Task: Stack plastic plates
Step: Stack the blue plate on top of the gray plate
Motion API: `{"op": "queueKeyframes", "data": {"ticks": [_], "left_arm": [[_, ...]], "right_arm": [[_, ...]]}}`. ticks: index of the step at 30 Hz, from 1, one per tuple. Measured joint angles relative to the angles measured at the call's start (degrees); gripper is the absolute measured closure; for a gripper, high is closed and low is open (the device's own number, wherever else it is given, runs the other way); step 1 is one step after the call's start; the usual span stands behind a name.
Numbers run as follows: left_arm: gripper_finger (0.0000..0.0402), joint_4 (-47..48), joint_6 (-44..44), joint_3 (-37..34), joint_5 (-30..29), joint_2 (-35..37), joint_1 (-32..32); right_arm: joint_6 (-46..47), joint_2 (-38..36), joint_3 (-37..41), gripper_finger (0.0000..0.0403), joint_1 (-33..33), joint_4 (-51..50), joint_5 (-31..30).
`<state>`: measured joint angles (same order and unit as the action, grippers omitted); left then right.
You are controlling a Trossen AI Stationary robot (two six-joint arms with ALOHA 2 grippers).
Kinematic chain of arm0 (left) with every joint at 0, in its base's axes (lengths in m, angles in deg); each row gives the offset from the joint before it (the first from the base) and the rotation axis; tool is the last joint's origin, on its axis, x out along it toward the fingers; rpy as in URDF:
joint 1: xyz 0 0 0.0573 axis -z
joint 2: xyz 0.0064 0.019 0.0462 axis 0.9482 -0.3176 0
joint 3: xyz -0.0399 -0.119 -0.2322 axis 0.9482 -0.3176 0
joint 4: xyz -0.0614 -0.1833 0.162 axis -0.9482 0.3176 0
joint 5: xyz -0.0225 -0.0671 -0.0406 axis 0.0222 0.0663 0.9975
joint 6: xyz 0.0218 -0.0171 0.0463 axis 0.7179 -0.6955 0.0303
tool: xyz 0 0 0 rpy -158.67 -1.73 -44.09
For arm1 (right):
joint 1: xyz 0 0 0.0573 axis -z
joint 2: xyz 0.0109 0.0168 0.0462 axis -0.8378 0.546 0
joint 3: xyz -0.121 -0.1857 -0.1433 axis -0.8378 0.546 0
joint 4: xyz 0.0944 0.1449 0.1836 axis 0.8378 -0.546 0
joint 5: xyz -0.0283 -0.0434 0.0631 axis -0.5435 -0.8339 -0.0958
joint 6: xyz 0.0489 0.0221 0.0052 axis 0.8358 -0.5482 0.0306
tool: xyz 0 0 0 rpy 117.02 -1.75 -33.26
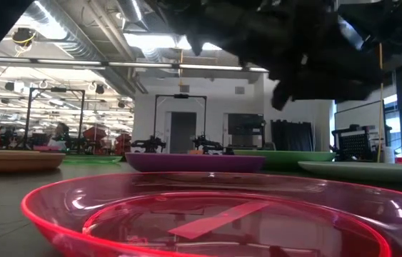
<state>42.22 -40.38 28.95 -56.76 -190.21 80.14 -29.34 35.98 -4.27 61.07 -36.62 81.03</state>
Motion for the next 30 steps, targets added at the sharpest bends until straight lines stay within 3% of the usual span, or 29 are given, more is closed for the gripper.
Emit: {"op": "queueKeyframes", "data": {"ticks": [5, 15, 20, 30], "left_arm": [[0.026, 5.9, -4.89, 7.6, -8.01, -4.6, 2.18], [0.026, 17.32, -15.86, 18.91, -9.07, -12.5, 2.61], [0.026, 21.78, -16.05, 19.71, -10.0, -12.87, 2.64], [0.026, 19.0, -17.15, 18.19, -7.15, -12.87, 2.39]], "right_arm": [[0.05, 2.67, 0.0, 0.04, 0.0, 0.72, -2.37], [1.51, 5.49, 0.0, 0.04, 0.0, -0.53, -4.81], [1.53, 5.47, 0.0, 0.04, 0.0, -0.65, -4.81], [1.51, 5.47, 0.0, 0.04, -0.02, -0.38, -4.19]]}}
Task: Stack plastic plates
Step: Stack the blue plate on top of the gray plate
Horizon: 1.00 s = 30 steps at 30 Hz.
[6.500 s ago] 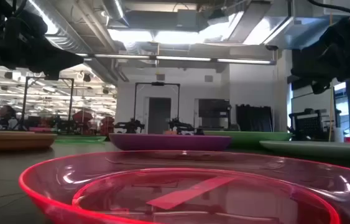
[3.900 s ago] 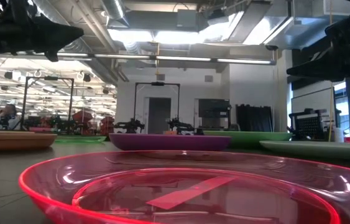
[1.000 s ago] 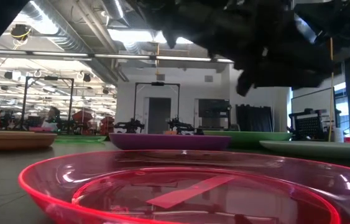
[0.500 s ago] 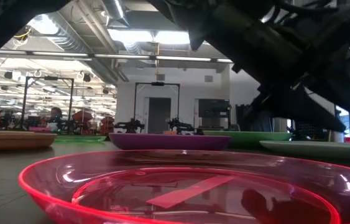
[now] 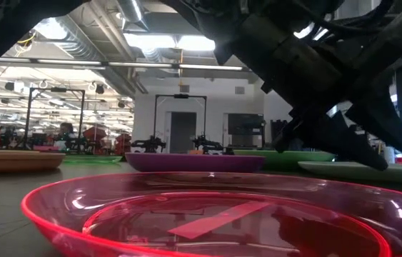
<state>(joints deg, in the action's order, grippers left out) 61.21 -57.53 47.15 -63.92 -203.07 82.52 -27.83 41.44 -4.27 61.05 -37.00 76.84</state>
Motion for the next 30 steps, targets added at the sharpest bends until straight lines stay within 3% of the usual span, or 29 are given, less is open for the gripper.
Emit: {"op": "queueKeyframes", "data": {"ticks": [10, 21, 30], "left_arm": [[0.026, -2.3, -0.16, 0.0, -0.64, -0.97, 0.38], [0.0264, -5.14, -4.43, 0.0, 7.7, -3.76, -1.33], [0.0339, -5.48, -3.2, 0.0, 6.96, -3.89, -1.28]], "right_arm": [[0.0, 0.0, 0.0, 0.04, 0.02, 0.03, 0.02], [-0.2, -0.04, 0.0, 0.04, 0.0, 0.42, 0.04], [-1.51, -0.04, 0.0, 0.04, 0.0, 0.13, 0.02]]}}
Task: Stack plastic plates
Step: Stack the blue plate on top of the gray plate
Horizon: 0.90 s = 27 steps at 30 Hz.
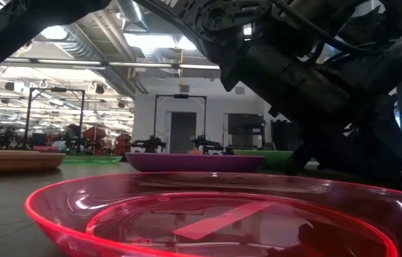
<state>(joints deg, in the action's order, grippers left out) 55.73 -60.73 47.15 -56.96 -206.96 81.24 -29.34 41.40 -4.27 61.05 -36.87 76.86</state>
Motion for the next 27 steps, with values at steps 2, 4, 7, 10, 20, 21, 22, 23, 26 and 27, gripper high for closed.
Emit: {"op": "queueKeyframes", "data": {"ticks": [2, 4, 7, 10, 20, 21, 22, 23, 26, 27], "left_arm": [[0.0358, -0.31, 0.19, 0.0, -0.15, -0.04, 0.0], [0.0375, -0.39, 0.75, -0.02, -0.15, -0.07, 0.0], [0.0393, -0.73, 1.46, -0.02, -0.44, -0.07, -0.02], [0.0395, -1.24, 1.92, -0.02, -0.57, -0.09, -0.02], [0.0398, -3.12, 6.48, -0.11, -0.92, -0.08, -0.04], [0.0398, -3.3, 7.72, -0.12, -0.64, 0.13, -0.03], [0.0398, -3.28, 8.77, -0.13, -0.59, 0.43, 0.04], [0.0398, -3.27, 9.63, -0.15, -0.72, 0.81, 0.15], [0.0399, -3.38, 12.1, -0.15, -1.93, 2.11, 0.26], [0.0399, -3.33, 12.65, -0.15, -2.28, 2.59, 0.24]], "right_arm": [[-0.02, 0.0, 0.0, 0.04, 0.01, 0.0, 0.0], [-0.01, 0.0, 0.0, 0.04, 0.01, 0.0, -0.09], [-0.02, 0.0, 0.0, 0.04, 0.02, 0.0, -0.09], [-0.02, 0.0, 0.0, 0.04, 0.02, -0.04, -0.11], [-0.07, 0.0, -0.03, 0.04, 0.0, 1.9, -0.18], [0.07, 0.0, -0.25, 0.04, -0.03, 2.3, -0.17], [0.34, 0.0, -0.7, 0.04, -0.04, 2.4, -0.16], [0.48, 0.0, -1.25, 0.04, -0.04, 2.32, -0.09], [0.55, -0.02, -2.75, 0.04, -0.04, 0.16, -0.07], [0.59, 0.0, -3.12, 0.04, -0.04, -0.66, -0.07]]}}
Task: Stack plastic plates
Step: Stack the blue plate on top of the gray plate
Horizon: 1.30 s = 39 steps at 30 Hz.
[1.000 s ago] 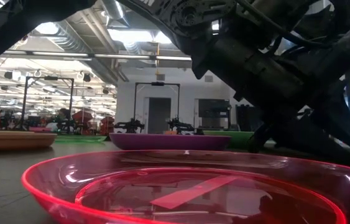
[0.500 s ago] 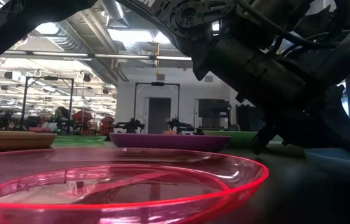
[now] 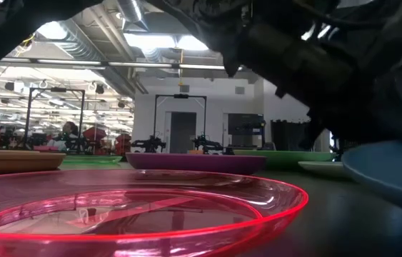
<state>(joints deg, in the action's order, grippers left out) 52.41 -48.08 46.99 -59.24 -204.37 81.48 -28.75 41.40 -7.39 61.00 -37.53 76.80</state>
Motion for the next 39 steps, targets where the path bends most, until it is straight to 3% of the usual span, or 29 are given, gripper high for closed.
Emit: {"op": "queueKeyframes", "data": {"ticks": [8, 12, 19, 24, 32, 39], "left_arm": [[0.0399, 0.64, 3.25, -0.02, 0.48, 4.44, -1.88], [0.0399, 0.85, 4.48, -0.02, 0.99, 7.39, -3.16], [0.0398, 0.9, 5.99, 0.03, 1.45, 10.52, -7.01], [0.0392, 1.61, 5.87, 0.04, -0.27, 10.52, -11.4], [0.0393, 1.54, 5.75, 0.04, -2.65, 10.52, -18.32], [0.0393, -3.39, 5.7, 0.04, -4.52, 6.39, -21.64]], "right_arm": [[1.27, 0.0, -2.56, 0.04, 0.0, -4.87, 0.5], [7.55, -0.02, -4.78, 0.04, 0.0, -7.34, 0.67], [8.86, -0.02, -10.05, 0.04, 0.0, -15.49, 7.42], [8.92, -0.04, -10.96, 0.04, 0.0, -15.95, 10.08], [8.46, -0.02, -10.96, 0.04, 0.02, -15.97, 7.93], [6.71, -0.02, -10.96, 0.04, 0.07, -15.03, 4.65]]}}
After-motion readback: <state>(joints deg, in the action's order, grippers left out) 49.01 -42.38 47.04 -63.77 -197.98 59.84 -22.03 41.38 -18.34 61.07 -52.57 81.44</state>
